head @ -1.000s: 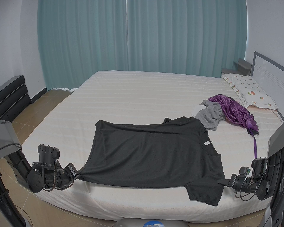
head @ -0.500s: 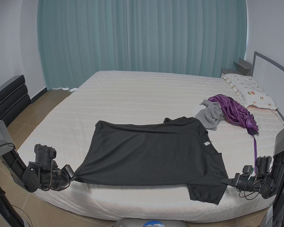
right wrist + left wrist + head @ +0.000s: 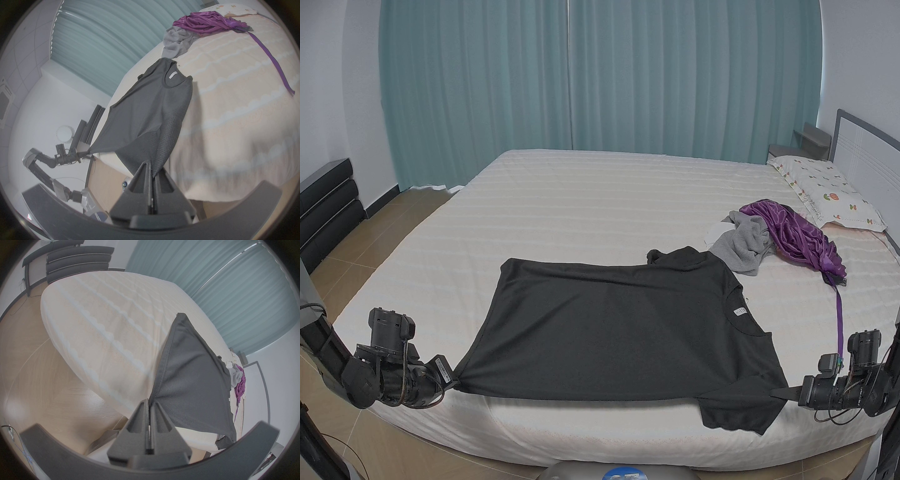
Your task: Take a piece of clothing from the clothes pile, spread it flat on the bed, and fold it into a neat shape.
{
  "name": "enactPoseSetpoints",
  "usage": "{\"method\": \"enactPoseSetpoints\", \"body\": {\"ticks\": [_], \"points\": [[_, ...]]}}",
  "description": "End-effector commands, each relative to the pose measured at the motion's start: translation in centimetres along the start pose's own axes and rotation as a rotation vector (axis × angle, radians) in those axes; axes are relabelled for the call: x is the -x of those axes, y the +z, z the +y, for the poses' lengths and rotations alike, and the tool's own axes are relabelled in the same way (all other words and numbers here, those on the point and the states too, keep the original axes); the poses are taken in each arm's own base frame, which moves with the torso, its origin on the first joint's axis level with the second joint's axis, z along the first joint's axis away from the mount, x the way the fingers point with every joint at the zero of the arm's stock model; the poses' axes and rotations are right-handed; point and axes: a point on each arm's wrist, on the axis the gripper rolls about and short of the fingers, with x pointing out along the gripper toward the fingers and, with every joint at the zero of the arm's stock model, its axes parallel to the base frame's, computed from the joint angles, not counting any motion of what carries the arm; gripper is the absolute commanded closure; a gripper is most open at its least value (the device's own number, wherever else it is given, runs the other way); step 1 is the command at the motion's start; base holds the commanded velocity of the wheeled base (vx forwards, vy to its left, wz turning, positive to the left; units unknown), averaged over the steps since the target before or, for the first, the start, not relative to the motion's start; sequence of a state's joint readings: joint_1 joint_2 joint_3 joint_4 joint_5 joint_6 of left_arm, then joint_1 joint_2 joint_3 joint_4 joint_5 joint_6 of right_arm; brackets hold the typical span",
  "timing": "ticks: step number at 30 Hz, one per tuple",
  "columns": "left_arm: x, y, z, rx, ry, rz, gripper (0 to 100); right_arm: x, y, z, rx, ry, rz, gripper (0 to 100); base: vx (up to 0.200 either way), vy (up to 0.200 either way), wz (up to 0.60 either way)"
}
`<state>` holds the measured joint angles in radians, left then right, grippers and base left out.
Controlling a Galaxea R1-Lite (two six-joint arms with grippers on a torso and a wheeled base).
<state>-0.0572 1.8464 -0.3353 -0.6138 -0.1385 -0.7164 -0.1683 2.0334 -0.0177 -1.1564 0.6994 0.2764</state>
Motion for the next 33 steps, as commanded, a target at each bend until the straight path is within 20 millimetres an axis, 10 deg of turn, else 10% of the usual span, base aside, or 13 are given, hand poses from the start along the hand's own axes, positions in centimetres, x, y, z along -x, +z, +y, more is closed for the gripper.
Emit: {"method": "enactPoseSetpoints", "body": {"ticks": [1, 33], "points": [[0.6, -0.3, 0.2, -0.033, 0.013, 0.017, 100, 1.7, -0.4, 0.6, 0.053, 0.024, 0.002, 100, 0.000, 0.000, 0.00], [3.6, -2.4, 1.2, -0.218, 0.135, 0.206, 100, 4.3, -2.7, 0.7, 0.079, -0.024, 0.112, 100, 0.000, 0.000, 0.00]]}}
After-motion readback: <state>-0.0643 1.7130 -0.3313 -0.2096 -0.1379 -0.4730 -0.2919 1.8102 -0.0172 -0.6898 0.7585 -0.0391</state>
